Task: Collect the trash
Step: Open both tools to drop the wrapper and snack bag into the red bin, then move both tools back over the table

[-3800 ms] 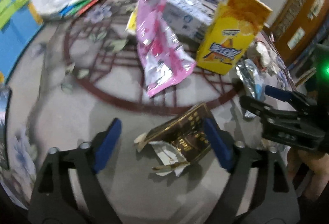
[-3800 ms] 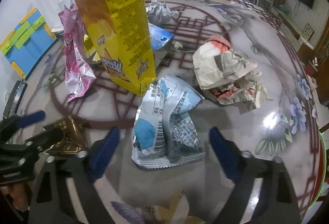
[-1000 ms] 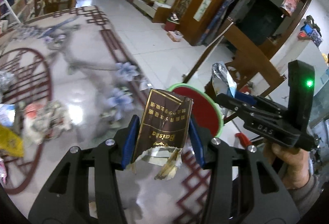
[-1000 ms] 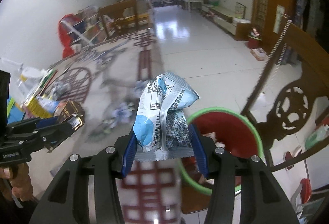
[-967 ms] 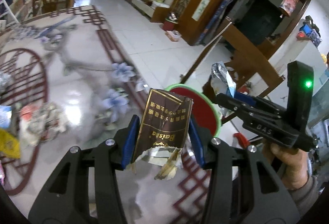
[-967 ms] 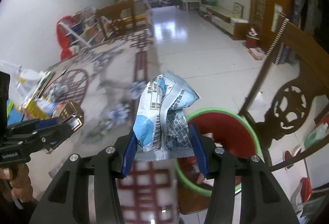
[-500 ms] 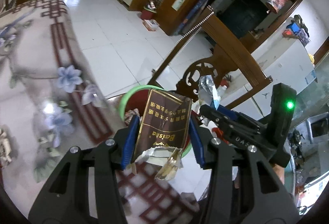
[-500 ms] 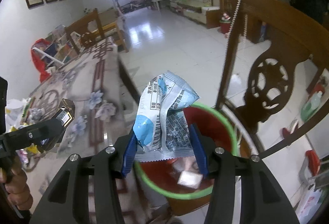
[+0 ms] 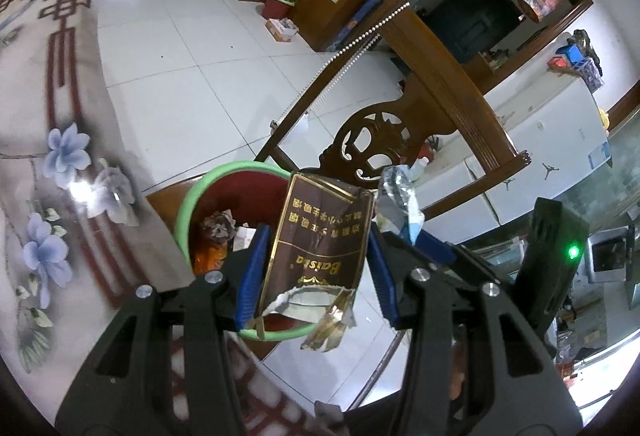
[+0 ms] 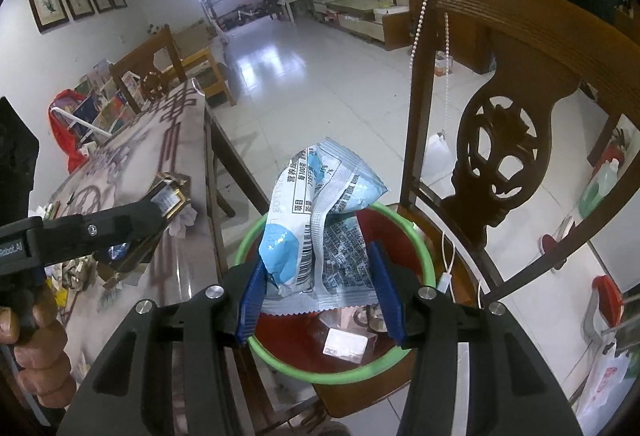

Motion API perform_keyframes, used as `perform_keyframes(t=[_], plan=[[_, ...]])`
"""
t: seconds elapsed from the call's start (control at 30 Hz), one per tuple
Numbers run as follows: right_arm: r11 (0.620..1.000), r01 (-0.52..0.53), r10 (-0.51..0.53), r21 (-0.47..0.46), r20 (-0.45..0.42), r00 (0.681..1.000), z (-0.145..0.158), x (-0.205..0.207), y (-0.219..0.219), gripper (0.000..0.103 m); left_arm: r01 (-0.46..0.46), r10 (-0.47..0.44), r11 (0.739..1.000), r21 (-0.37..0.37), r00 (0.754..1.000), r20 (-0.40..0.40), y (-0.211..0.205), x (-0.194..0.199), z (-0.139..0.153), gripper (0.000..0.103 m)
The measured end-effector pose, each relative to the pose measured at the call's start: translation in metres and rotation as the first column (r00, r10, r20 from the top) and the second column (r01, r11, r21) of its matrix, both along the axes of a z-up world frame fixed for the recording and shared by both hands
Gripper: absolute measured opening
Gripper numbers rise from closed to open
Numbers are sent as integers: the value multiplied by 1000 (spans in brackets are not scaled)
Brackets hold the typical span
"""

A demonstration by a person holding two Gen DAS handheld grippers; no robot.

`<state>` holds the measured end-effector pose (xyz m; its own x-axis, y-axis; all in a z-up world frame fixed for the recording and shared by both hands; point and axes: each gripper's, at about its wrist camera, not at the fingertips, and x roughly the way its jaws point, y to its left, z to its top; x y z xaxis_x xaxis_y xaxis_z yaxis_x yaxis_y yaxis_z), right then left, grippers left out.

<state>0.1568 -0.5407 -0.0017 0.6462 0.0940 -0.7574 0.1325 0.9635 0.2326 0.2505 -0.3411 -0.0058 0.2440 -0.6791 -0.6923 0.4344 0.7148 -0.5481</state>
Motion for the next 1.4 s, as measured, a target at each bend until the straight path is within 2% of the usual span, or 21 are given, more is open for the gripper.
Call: perform_keyframes(t=[0.2,0.57,0.6,0.67,0.97,1.03,1.07,1.13,1.17,1.2,1.4], plan=[[1000,5,-5,10,6,1000,1,-2,-4,47,-18,18,1000,9,999,-27,-9,5,-1,46],[999,27,-28,42,3,1000,0,-5,-12,47,11,-11,999,46,1000,5,-32,6,11,47],[999,29,-29,42,3,1000,0,-5,-12,47,8,-8,999,45,1000,3,-34,7,11,49],[999,33,-33,43,2,999,0,-5,-12,47,-13,13,999,49,1000,1,-36,8,12,75],[999,16,-16,34,6,1000,1,-3,-7,50,-64,64,997,50,998,18,-24,7,20,92],[1000,12,-12,24,10,1000,2,-2,-4,54,-80,79,996,47,997,23,-16,5,23,94],[1000,12,-12,25,16,1000,4,-2,-3,59,-86,85,995,47,996,29,-12,3,25,94],[999,18,-19,28,26,999,6,-2,-2,75,-96,94,994,53,995,43,-5,0,28,95],[999,24,-25,28,30,999,7,-2,-2,87,-101,98,993,58,994,55,-1,-2,31,95],[999,31,-32,27,36,999,8,-2,-2,94,-108,103,992,63,992,68,3,-5,33,96],[1000,30,-30,1,32,999,11,1,7,95,-161,148,982,96,980,134,37,-20,44,97]])
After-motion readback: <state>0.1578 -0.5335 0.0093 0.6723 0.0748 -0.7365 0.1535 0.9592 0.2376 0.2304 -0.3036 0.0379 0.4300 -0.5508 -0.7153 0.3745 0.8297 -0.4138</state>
